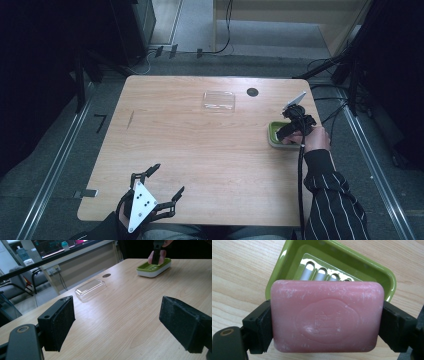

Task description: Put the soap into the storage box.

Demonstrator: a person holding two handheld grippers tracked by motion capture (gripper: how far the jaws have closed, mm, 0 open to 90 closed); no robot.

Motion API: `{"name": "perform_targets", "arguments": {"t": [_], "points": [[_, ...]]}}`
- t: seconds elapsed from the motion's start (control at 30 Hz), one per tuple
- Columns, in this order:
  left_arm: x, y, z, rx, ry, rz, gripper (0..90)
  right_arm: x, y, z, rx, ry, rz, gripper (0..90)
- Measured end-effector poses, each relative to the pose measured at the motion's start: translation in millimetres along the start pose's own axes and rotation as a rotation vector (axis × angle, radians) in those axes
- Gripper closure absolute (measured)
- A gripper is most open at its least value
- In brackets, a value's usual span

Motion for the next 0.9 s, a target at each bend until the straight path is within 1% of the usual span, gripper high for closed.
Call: {"name": "perform_targets", "arguments": {"t": [0.07,0.1,0.17,0.37,0.63,0.7,0.9], "points": [[0.2,0.1,0.0,-0.001,0.001,-0.001,13.6,2.8,-0.9,-0.1,0.012,0.016,0.004,14.0],[0.3,0.2,0.1,-0.001,0.003,-0.001,13.6,2.8,-0.9,-0.1,0.012,0.016,0.004,14.0],[0.3,0.2,0.1,-0.001,0.003,-0.001,13.6,3.6,-0.3,0.2,0.015,0.036,0.009,14.0],[0.5,0.2,0.2,-0.002,0.004,0.001,13.6,4.5,0.3,1.1,0.02,0.047,0.004,14.0],[0.0,-0.3,0.0,0.0,0.0,0.0,13.6,2.3,4.5,7.6,0.02,0.074,0.01,13.9],[0.1,-0.3,0.0,0.001,0.001,0.0,13.6,2.5,5.6,8.8,0.018,0.08,0.004,13.9],[0.2,-0.2,0.0,0.001,0.001,0.0,13.6,5.7,9.4,9.9,0.015,0.099,0.011,14.0]]}}
Point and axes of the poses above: each handheld gripper's, and its own axes: y roughly forward along the jaws, z roughly out of its top, x roughly to its right, the point moved 2 cm from there along y, roughly forward along the jaws, and after that the axes turned 4 degrees about -y, right-handed, at the moved point
